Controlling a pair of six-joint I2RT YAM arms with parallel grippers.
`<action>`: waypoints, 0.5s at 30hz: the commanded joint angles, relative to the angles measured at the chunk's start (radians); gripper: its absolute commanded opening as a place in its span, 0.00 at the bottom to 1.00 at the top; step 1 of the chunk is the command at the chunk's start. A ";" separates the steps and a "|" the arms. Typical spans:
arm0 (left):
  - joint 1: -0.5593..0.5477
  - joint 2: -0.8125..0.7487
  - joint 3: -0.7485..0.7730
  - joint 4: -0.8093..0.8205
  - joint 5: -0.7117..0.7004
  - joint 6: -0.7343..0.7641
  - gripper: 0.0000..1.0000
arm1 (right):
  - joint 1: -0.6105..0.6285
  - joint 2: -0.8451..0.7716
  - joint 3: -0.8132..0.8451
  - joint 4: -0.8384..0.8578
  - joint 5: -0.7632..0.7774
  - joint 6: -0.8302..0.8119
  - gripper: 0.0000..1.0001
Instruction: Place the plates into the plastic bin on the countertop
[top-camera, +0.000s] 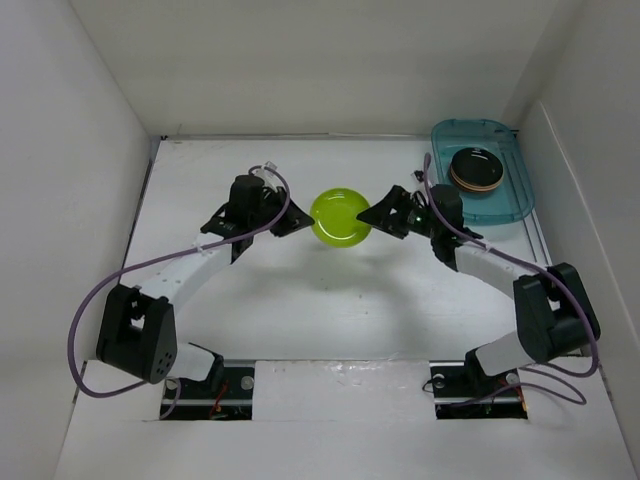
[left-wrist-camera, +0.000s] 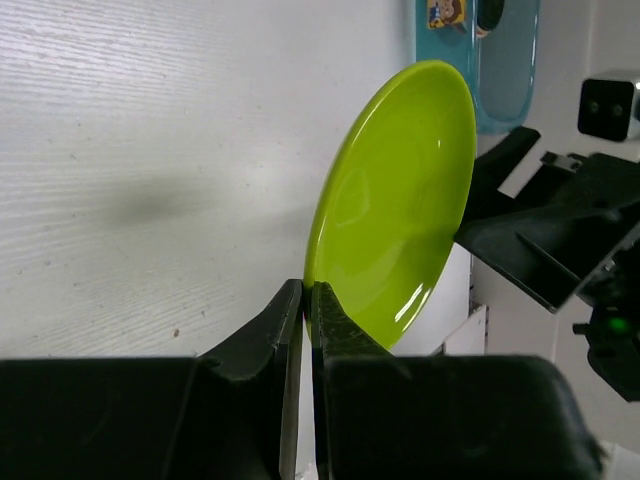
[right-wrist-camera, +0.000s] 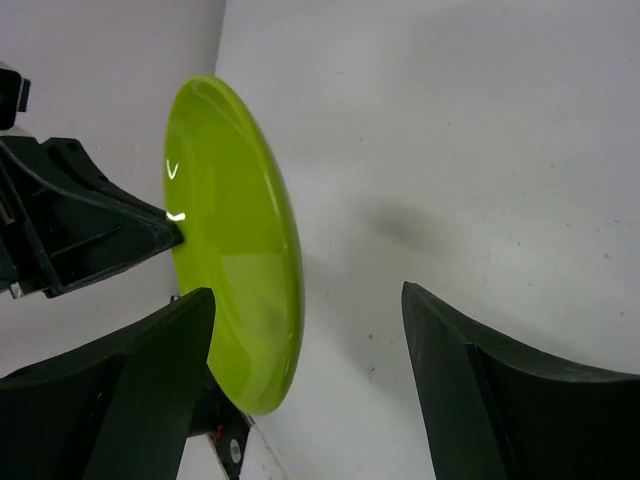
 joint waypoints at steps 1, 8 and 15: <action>0.002 -0.046 -0.014 0.064 0.075 0.018 0.00 | 0.029 0.040 0.051 0.123 -0.034 0.000 0.80; 0.002 -0.037 0.024 -0.042 -0.007 0.018 0.94 | 0.029 0.061 0.051 0.197 0.007 0.083 0.00; 0.002 -0.216 0.091 -0.235 -0.288 0.048 1.00 | -0.103 -0.012 0.062 0.000 0.493 0.250 0.00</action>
